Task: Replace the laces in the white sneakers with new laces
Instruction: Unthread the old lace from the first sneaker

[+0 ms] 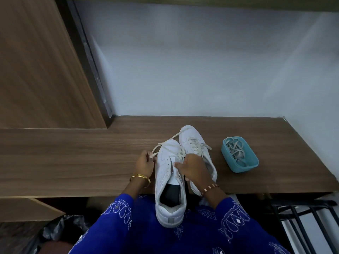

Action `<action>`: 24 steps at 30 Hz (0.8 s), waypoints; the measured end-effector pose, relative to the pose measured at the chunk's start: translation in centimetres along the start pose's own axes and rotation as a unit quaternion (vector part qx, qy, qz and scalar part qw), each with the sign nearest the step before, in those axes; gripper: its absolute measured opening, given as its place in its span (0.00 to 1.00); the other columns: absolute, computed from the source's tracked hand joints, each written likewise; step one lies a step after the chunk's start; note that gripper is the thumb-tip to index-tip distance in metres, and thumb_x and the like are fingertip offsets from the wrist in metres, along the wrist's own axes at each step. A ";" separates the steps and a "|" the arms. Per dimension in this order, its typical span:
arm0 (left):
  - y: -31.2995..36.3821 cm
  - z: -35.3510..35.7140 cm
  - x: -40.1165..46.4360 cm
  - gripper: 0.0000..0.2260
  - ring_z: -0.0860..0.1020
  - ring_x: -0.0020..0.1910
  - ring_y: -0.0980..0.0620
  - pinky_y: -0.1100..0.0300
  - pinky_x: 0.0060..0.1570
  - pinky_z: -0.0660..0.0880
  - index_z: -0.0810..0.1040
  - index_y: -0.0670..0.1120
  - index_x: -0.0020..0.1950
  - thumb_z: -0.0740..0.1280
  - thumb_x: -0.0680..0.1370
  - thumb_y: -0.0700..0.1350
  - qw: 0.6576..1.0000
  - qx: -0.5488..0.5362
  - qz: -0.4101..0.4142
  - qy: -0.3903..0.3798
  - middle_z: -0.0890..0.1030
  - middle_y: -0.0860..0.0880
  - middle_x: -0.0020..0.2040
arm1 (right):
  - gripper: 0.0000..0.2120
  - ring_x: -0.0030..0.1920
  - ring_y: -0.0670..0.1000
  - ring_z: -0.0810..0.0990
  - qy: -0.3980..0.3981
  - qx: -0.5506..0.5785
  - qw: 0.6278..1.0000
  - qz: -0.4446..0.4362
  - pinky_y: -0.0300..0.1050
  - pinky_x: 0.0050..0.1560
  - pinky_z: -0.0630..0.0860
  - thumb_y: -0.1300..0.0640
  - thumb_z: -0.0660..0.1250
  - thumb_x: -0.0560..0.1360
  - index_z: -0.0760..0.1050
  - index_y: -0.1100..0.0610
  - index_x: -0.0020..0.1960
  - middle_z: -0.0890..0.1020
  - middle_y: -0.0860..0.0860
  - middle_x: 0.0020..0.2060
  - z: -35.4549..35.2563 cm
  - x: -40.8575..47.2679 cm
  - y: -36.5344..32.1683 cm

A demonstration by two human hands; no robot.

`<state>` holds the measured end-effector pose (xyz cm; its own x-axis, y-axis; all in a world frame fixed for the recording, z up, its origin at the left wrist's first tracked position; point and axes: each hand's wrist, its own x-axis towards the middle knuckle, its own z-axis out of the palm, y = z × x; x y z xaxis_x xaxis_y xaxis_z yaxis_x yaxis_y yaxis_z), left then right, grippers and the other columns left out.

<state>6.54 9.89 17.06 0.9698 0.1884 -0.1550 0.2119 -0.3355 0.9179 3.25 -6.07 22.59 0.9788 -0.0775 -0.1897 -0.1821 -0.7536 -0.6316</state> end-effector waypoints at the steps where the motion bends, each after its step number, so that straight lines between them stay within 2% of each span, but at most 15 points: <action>1: 0.1 0.0 0.0 0.13 0.74 0.39 0.49 0.60 0.40 0.69 0.67 0.51 0.37 0.58 0.79 0.36 1.000 0.008 0.006 0.003 0.77 0.50 0.38 | 0.15 0.38 0.57 0.80 0.023 0.021 0.999 0.006 0.47 0.36 0.76 0.50 0.69 0.71 0.68 0.59 0.41 0.73 0.51 0.33 -0.1 0.3 0.0; 3: 0.3 0.2 -0.1 0.14 0.73 0.36 0.53 0.67 0.36 0.69 0.68 0.51 0.36 0.59 0.78 0.36 1.000 0.014 0.011 0.009 0.75 0.52 0.36 | 0.19 0.43 0.56 0.78 0.054 0.047 0.997 -0.001 0.50 0.39 0.77 0.51 0.71 0.70 0.67 0.61 0.49 0.73 0.52 0.39 -0.3 0.9 -0.3; 4: 0.5 0.4 -0.2 0.14 0.71 0.35 0.56 0.73 0.33 0.67 0.68 0.51 0.36 0.60 0.78 0.35 1.000 0.013 0.014 0.010 0.74 0.53 0.36 | 0.21 0.45 0.56 0.78 0.050 0.040 0.998 -0.006 0.50 0.41 0.77 0.51 0.71 0.70 0.67 0.62 0.53 0.74 0.53 0.41 -0.3 1.3 -0.5; 6: 0.8 0.8 -0.4 0.14 0.70 0.34 0.60 0.78 0.30 0.66 0.69 0.49 0.36 0.60 0.77 0.33 1.000 -0.006 0.020 0.008 0.73 0.55 0.35 | 0.19 0.49 0.57 0.77 0.024 -0.016 1.000 -0.011 0.46 0.44 0.72 0.53 0.70 0.71 0.70 0.63 0.55 0.77 0.57 0.47 0.0 2.3 -0.6; 9: 1.5 1.3 -0.5 0.11 0.69 0.35 0.57 0.77 0.31 0.66 0.70 0.45 0.38 0.60 0.77 0.32 0.999 -0.045 0.026 -0.009 0.72 0.54 0.35 | 0.05 0.50 0.57 0.79 0.006 -0.101 0.994 -0.032 0.44 0.43 0.70 0.64 0.63 0.73 0.75 0.64 0.47 0.80 0.59 0.45 0.3 3.5 -1.0; 11: 2.0 1.4 -0.4 0.13 0.70 0.36 0.55 0.73 0.37 0.68 0.70 0.47 0.36 0.60 0.77 0.31 0.996 -0.074 0.048 -0.019 0.72 0.53 0.35 | 0.08 0.48 0.57 0.80 0.020 -0.103 0.993 -0.049 0.44 0.43 0.74 0.68 0.60 0.72 0.78 0.65 0.44 0.81 0.58 0.43 0.2 4.4 -1.3; 13: 2.5 1.3 -0.1 0.13 0.70 0.39 0.53 0.60 0.42 0.69 0.70 0.48 0.37 0.60 0.77 0.32 0.992 -0.103 0.058 -0.034 0.73 0.52 0.37 | 0.09 0.46 0.55 0.81 0.037 -0.060 0.995 -0.067 0.43 0.44 0.76 0.69 0.61 0.72 0.80 0.65 0.45 0.82 0.57 0.44 -0.4 5.2 -1.9; 17: 4.5 1.2 1.0 0.12 0.70 0.36 0.52 0.59 0.37 0.68 0.68 0.47 0.38 0.58 0.78 0.32 0.983 -0.176 0.036 -0.048 0.74 0.48 0.38 | 0.04 0.30 0.46 0.77 0.016 0.081 0.992 -0.094 0.36 0.34 0.76 0.67 0.68 0.72 0.80 0.64 0.46 0.81 0.52 0.37 -2.8 5.3 -5.0; 19: 5.6 1.2 1.5 0.13 0.71 0.36 0.50 0.57 0.38 0.68 0.68 0.47 0.38 0.57 0.78 0.32 0.978 -0.204 0.029 -0.043 0.73 0.47 0.36 | 0.05 0.28 0.44 0.77 0.013 0.163 0.981 -0.108 0.36 0.33 0.77 0.68 0.68 0.72 0.80 0.66 0.47 0.81 0.53 0.38 -4.2 4.9 -6.5; 21: 6.5 1.2 1.5 0.12 0.73 0.35 0.51 0.59 0.39 0.69 0.68 0.46 0.40 0.56 0.78 0.32 0.972 -0.227 0.030 -0.051 0.75 0.47 0.35 | 0.04 0.28 0.42 0.77 0.025 0.224 0.967 -0.121 0.34 0.32 0.77 0.68 0.68 0.72 0.79 0.66 0.46 0.81 0.50 0.36 -5.3 4.8 -7.6; 23: 7.3 1.1 1.1 0.10 0.77 0.31 0.53 0.61 0.38 0.72 0.70 0.45 0.45 0.54 0.79 0.32 0.960 -0.264 0.034 -0.090 0.79 0.49 0.29 | 0.03 0.32 0.44 0.79 0.040 0.260 0.956 -0.132 0.39 0.37 0.79 0.68 0.69 0.72 0.80 0.63 0.43 0.81 0.48 0.34 -5.9 4.9 -8.3; 24: 7.6 1.1 0.9 0.10 0.78 0.28 0.54 0.60 0.38 0.72 0.71 0.44 0.47 0.52 0.80 0.33 0.953 -0.279 0.034 -0.113 0.77 0.51 0.25 | 0.03 0.33 0.45 0.80 0.046 0.269 0.953 -0.134 0.41 0.39 0.80 0.68 0.69 0.72 0.80 0.62 0.43 0.81 0.48 0.33 -6.1 5.1 -8.5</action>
<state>9.18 6.51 23.45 0.9936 -0.0420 -0.1048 0.1114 0.2159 0.9700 10.33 -4.04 31.57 0.9965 -0.0039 0.0836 0.0782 -0.3126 -0.9466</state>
